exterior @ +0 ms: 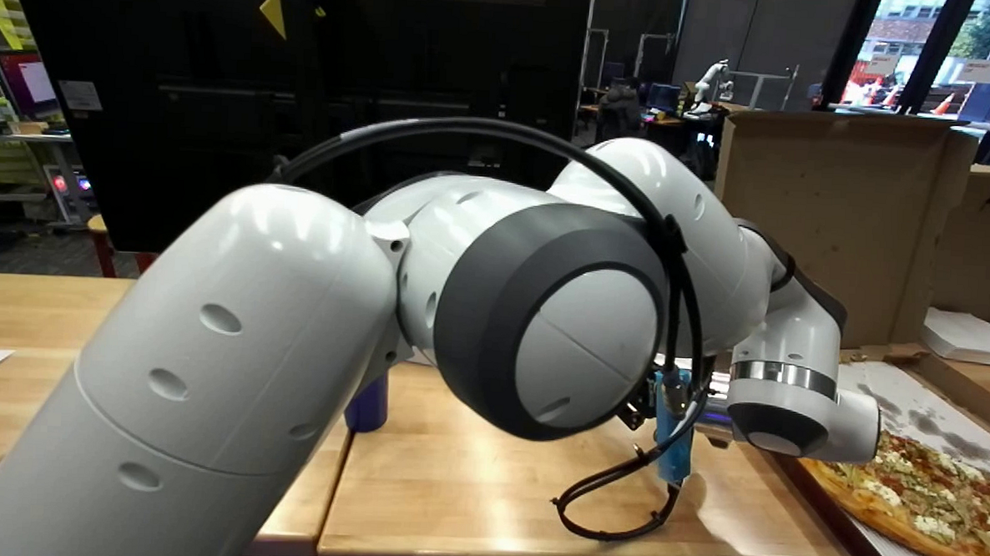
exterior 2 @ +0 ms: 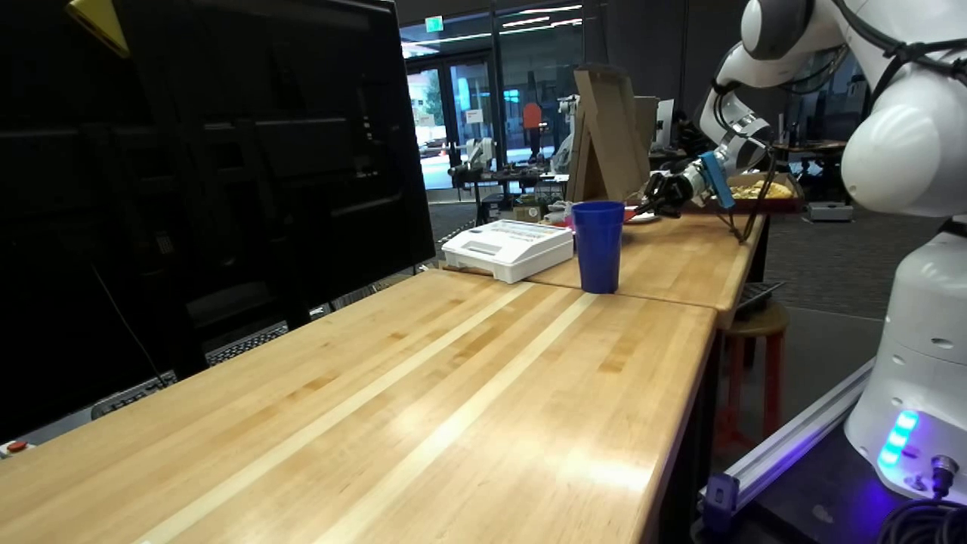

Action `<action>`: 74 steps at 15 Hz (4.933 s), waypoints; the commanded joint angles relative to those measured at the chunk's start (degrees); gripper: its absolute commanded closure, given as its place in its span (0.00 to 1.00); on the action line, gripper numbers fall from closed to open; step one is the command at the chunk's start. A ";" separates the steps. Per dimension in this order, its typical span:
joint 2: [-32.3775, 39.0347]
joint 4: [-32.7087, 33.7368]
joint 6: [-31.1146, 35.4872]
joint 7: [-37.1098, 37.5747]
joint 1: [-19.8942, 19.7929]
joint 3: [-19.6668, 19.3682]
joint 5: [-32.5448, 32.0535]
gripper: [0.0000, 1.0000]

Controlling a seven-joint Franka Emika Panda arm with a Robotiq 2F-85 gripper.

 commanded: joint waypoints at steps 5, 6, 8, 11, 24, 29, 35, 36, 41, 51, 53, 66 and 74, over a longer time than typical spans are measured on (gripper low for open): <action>2.83 2.68 -1.61 0.61 -1.28 0.58 1.75 0.99; 3.48 3.02 -1.53 1.01 -1.33 0.56 1.63 0.99; 4.30 3.31 -1.67 1.66 -1.84 0.51 1.70 0.99; 4.91 3.31 -1.90 2.64 -3.02 0.54 2.19 0.99; 7.07 2.09 -4.72 4.24 -6.87 0.60 4.07 0.99; 7.01 -0.06 -5.58 3.41 -8.03 0.38 4.40 0.99; 6.44 -2.78 -6.36 0.03 -9.26 0.29 4.75 0.99; 6.33 -3.30 -6.29 -0.61 -9.33 0.28 4.80 0.99; 6.12 -5.39 -6.44 -2.99 -9.49 0.22 4.59 0.99; 6.23 -8.71 -6.56 -4.87 -10.44 -0.16 5.93 0.99; 6.23 -9.08 -6.95 -4.45 -10.78 -0.26 6.92 0.99; 8.05 -6.06 -11.51 -0.91 -9.22 -0.27 1.98 0.99; 8.66 -4.45 -11.27 5.11 -7.72 0.16 -1.10 0.99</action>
